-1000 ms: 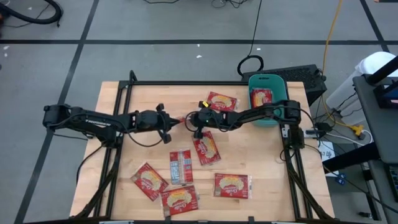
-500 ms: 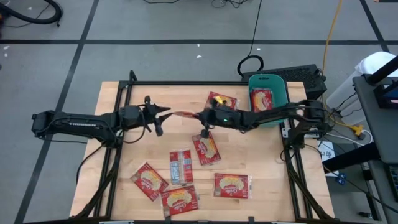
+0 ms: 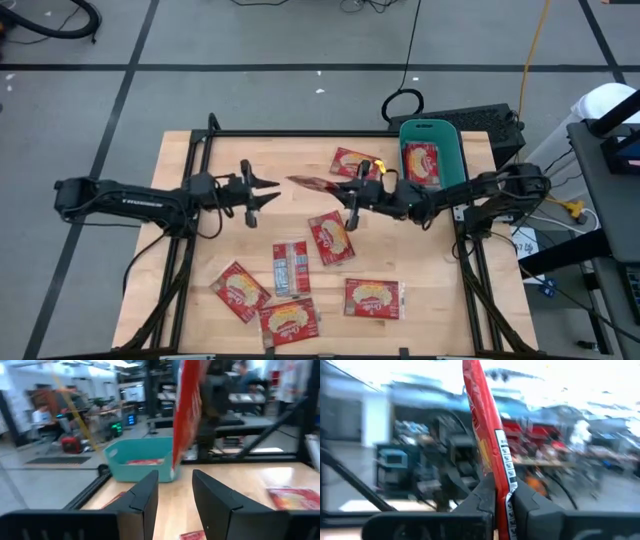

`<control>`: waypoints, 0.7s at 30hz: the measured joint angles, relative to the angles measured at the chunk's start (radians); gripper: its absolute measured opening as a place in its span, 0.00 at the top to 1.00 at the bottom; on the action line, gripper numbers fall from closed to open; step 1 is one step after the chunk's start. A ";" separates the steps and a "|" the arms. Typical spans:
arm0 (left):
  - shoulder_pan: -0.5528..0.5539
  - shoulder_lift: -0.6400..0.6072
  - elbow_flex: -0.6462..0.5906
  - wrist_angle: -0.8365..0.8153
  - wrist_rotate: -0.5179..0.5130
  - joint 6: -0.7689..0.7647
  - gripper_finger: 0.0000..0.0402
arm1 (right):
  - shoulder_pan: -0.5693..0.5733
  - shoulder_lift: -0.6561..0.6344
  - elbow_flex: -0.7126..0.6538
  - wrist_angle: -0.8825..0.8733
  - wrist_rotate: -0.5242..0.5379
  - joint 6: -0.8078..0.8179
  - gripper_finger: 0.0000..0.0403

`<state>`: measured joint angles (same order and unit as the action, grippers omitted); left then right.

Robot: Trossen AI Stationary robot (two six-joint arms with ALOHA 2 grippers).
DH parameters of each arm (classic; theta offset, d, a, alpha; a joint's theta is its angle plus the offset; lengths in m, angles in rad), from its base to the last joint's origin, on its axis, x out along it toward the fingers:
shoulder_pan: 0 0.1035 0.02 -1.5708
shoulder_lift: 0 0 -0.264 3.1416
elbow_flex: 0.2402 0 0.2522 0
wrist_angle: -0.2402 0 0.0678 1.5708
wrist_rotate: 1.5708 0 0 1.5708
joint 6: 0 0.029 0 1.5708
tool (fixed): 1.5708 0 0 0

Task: Sort popcorn bags into baskets
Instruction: Put the red popcorn bag into the green bin

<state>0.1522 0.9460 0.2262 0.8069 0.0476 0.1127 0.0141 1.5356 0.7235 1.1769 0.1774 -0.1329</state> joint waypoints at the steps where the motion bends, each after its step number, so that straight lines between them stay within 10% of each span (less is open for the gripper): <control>1: -0.003 0.019 0.003 0.029 0.032 0.005 0.69 | 0.001 0.000 0.000 0.025 -0.031 -0.001 0.97; 21: -0.083 0.461 0.240 0.321 0.128 -0.001 0.30 | 0.003 0.002 0.000 0.121 -0.181 0.008 0.97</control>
<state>0.0694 1.4066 0.4665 1.1281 0.1753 0.1113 0.0170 1.5379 0.7235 1.2978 -0.0036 -0.1248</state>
